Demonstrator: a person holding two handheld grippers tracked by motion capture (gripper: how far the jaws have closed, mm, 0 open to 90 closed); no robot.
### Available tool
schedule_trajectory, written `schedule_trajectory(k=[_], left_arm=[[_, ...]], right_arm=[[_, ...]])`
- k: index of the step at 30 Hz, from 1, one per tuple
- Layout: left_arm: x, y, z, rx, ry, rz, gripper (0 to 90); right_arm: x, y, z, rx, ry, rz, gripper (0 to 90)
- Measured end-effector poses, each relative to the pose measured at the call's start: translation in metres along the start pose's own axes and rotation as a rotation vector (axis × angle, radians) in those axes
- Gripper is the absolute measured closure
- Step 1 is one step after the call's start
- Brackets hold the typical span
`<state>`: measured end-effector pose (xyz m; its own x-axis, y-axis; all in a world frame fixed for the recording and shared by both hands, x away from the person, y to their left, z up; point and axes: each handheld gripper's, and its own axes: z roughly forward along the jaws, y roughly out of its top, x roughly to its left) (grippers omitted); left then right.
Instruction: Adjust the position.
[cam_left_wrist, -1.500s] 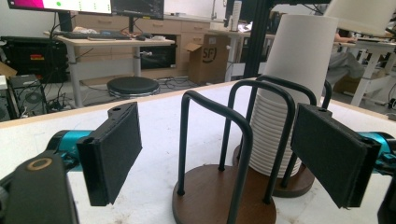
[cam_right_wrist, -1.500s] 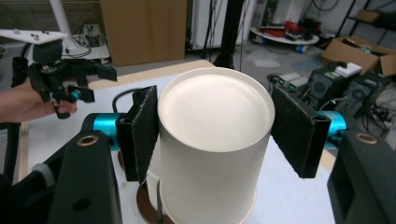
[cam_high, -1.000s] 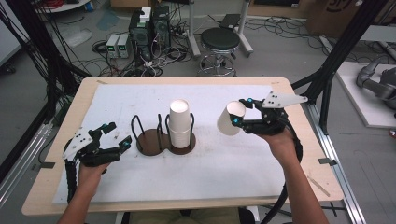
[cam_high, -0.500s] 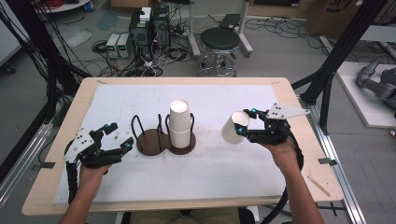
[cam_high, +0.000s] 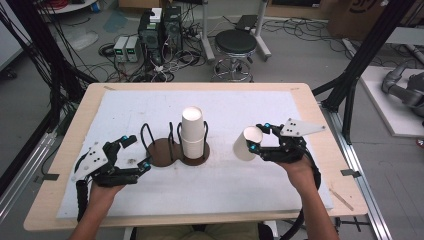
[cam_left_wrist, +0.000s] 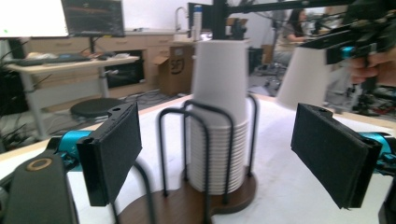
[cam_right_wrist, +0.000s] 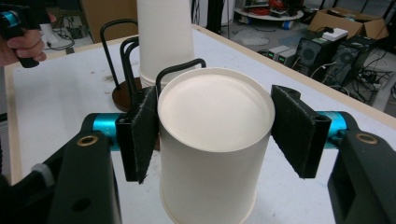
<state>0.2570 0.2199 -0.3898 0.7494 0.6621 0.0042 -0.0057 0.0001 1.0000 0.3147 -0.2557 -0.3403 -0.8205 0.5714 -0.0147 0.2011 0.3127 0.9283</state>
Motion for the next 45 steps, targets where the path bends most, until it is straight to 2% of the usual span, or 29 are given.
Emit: schedule_trajectory(k=[3,6,7,13,16,18,29,32,40,41,45], left_arm=[[-0.010,0.002,0.007,-0.001,-0.044,0.003,15.8],[-0.019,0.004,0.017,0.000,-0.109,0.004,15.4],[-0.024,0.004,0.022,0.001,-0.139,0.009,15.3],[-0.045,-0.001,0.058,0.041,-0.254,0.037,15.2],[-0.051,-0.003,0.075,0.049,-0.307,0.023,15.2],[-0.054,-0.005,0.085,0.057,-0.327,0.026,15.2],[-0.066,-0.018,0.126,0.081,-0.379,0.034,15.2],[-0.067,-0.023,0.135,0.092,-0.382,0.030,15.2],[-0.068,-0.026,0.139,0.112,-0.385,0.023,15.2],[-0.068,-0.026,0.140,0.114,-0.395,0.018,15.2],[-0.072,-0.027,0.142,0.118,-0.403,0.039,15.1]], right_arm=[[0.002,-0.001,0.000,0.006,0.011,-0.002,36.0],[0.004,0.000,0.000,0.002,0.025,0.002,36.0],[0.006,0.001,0.000,0.005,0.035,0.000,36.0],[0.009,0.002,0.001,0.006,0.051,-0.006,36.0],[0.011,0.002,0.002,0.007,0.057,-0.006,36.0],[0.012,0.002,0.002,0.012,0.071,-0.003,36.0],[0.019,0.002,0.004,0.017,0.103,-0.003,36.0],[0.023,0.002,0.006,0.022,0.113,-0.005,36.0],[0.032,0.007,0.012,0.011,0.149,-0.019,36.0],[0.033,0.007,0.013,0.012,0.154,-0.022,36.0],[0.038,0.009,0.017,0.015,0.174,-0.031,36.0]])
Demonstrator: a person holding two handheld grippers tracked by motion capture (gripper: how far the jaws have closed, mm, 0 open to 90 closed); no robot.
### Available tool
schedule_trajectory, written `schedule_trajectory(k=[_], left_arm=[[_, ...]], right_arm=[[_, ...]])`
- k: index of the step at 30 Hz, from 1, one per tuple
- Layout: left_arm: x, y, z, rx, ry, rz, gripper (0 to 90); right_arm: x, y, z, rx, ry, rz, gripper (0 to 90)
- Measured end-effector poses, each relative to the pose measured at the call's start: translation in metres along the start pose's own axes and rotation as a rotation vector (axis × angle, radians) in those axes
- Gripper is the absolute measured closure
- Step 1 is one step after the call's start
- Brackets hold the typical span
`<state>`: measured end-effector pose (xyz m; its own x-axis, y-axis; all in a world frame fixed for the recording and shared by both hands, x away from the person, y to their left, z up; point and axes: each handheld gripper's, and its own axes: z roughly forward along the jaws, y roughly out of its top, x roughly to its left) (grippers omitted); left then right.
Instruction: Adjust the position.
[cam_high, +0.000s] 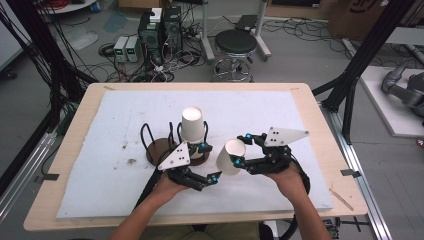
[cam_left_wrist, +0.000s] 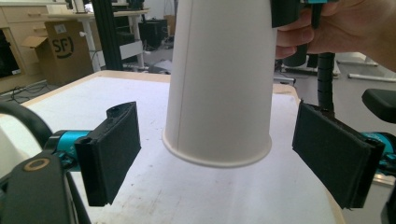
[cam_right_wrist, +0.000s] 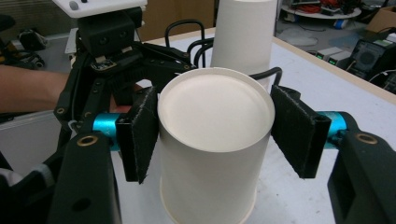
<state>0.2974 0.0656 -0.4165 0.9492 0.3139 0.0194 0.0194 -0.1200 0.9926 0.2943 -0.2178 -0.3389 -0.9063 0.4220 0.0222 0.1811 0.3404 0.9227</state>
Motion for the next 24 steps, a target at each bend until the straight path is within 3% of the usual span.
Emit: schedule_trajectory(k=[5,16,18,24], left_arm=[[-0.001,0.000,0.008,-0.020,-0.010,-0.002,15.0],[-0.003,-0.005,0.022,0.008,-0.058,-0.008,15.1],[-0.003,-0.006,0.022,0.024,-0.068,-0.002,19.8],[-0.002,-0.004,0.019,0.037,-0.050,0.019,23.5]], right_arm=[[0.003,0.002,0.002,-0.004,0.017,-0.004,36.0],[0.005,0.004,0.005,-0.025,0.066,0.016,36.1],[0.005,0.004,0.005,-0.027,0.076,0.028,36.1],[0.002,0.002,0.004,-0.030,0.076,0.039,36.0]])
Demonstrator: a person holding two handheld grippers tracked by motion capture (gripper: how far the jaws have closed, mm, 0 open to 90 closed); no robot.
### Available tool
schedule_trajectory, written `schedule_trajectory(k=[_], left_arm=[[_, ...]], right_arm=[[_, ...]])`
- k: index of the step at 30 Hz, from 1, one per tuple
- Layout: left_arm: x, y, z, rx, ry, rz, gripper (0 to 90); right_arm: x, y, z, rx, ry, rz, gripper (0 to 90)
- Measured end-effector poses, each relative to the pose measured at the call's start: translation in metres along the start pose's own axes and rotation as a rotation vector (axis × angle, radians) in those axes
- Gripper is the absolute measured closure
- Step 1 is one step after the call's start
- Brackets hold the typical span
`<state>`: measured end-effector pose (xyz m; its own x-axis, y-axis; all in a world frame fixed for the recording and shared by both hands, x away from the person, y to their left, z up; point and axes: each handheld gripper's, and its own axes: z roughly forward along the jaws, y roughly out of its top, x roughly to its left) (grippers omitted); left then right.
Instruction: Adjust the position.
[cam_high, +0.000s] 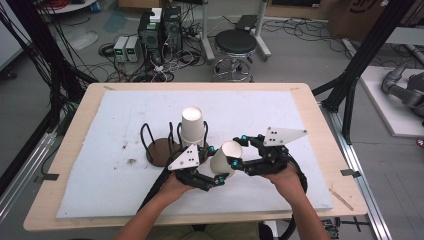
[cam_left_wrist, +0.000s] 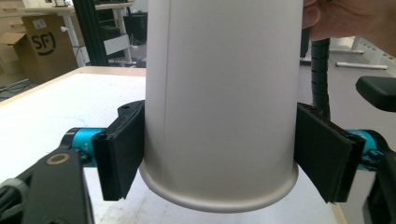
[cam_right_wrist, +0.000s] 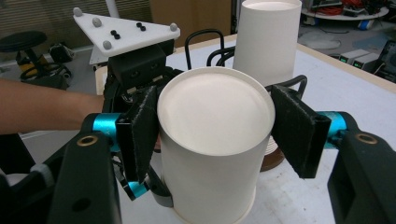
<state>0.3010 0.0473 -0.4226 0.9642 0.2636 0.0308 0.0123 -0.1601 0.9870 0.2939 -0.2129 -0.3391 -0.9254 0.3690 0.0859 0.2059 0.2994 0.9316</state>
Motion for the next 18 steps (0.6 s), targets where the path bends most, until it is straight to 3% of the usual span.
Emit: schedule_trajectory(k=[4,6,8,9,10,14,17,18], left_arm=[[0.000,0.003,-0.003,0.038,0.014,0.019,26.2],[0.000,0.007,-0.005,0.085,0.024,0.047,26.9],[0.000,0.013,-0.006,0.124,0.023,0.068,27.3],[-0.001,0.015,-0.007,0.153,0.030,0.071,27.4],[0.000,0.019,-0.007,0.197,0.030,0.082,27.4],[0.002,0.024,-0.007,0.273,0.024,0.096,27.4],[0.002,0.026,-0.007,0.319,0.020,0.102,27.4],[0.002,0.027,-0.007,0.333,0.016,0.100,27.4]], right_arm=[[0.001,-0.001,0.000,-0.006,-0.008,-0.015,33.4],[0.000,-0.002,-0.001,-0.003,-0.026,-0.017,20.8],[-0.001,-0.002,-0.002,0.009,-0.020,-0.035,20.1],[-0.002,-0.002,-0.003,0.020,-0.007,-0.069,20.0],[-0.002,-0.002,-0.003,0.020,-0.007,-0.069,20.0],[-0.003,0.001,-0.006,0.036,0.018,-0.126,20.0],[-0.004,0.004,-0.004,0.098,0.035,-0.162,20.0],[-0.005,0.007,-0.002,0.157,0.035,-0.208,20.1]])
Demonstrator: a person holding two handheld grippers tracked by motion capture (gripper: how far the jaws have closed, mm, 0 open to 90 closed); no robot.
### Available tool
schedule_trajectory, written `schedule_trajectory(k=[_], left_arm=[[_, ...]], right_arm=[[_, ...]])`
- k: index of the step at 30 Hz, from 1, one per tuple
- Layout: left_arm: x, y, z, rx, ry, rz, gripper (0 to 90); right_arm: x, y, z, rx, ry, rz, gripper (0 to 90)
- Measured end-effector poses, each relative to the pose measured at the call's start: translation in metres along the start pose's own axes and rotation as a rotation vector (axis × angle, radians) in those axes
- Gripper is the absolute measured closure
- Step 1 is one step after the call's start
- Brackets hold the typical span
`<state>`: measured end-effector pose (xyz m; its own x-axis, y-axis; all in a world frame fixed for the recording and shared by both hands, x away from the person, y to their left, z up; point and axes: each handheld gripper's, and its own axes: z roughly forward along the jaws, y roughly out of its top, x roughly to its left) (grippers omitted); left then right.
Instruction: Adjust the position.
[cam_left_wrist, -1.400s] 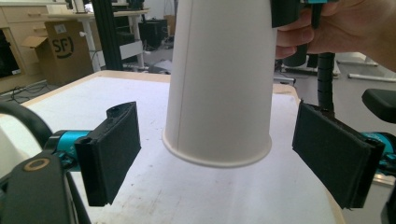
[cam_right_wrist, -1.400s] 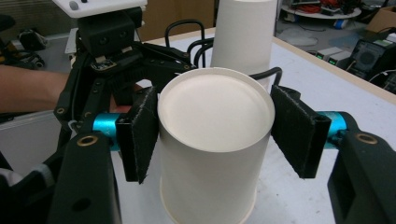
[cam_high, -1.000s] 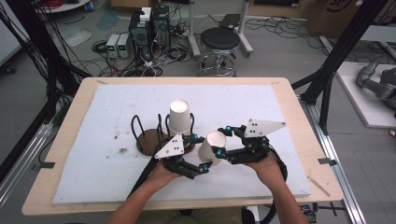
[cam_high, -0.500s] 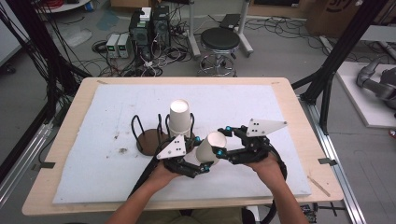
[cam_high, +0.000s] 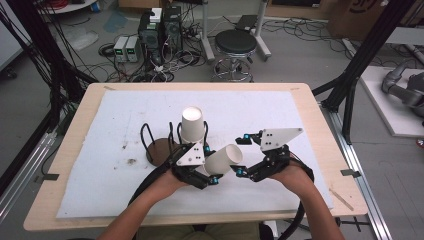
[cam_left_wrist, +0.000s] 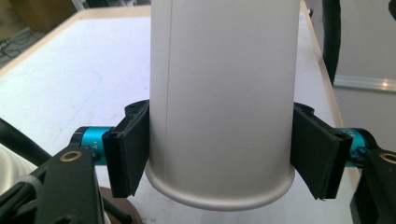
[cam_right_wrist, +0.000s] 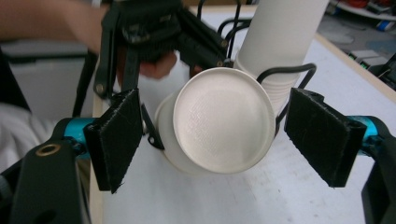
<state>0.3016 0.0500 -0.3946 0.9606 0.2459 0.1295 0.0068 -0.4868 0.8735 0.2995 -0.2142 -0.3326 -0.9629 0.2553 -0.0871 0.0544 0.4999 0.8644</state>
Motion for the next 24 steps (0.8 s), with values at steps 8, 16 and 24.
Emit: schedule_trajectory(k=[8,16,24], left_arm=[[-0.003,0.005,0.002,0.069,-0.019,0.025,27.3],[-0.005,0.008,0.004,0.114,-0.029,0.062,27.3],[-0.007,0.008,0.009,0.146,-0.062,0.071,27.3]], right_arm=[[-0.001,0.009,0.012,0.151,0.056,-0.100,20.1],[-0.003,0.012,0.022,0.235,0.098,-0.137,22.3],[-0.004,0.010,0.030,0.303,0.148,-0.165,32.4]])
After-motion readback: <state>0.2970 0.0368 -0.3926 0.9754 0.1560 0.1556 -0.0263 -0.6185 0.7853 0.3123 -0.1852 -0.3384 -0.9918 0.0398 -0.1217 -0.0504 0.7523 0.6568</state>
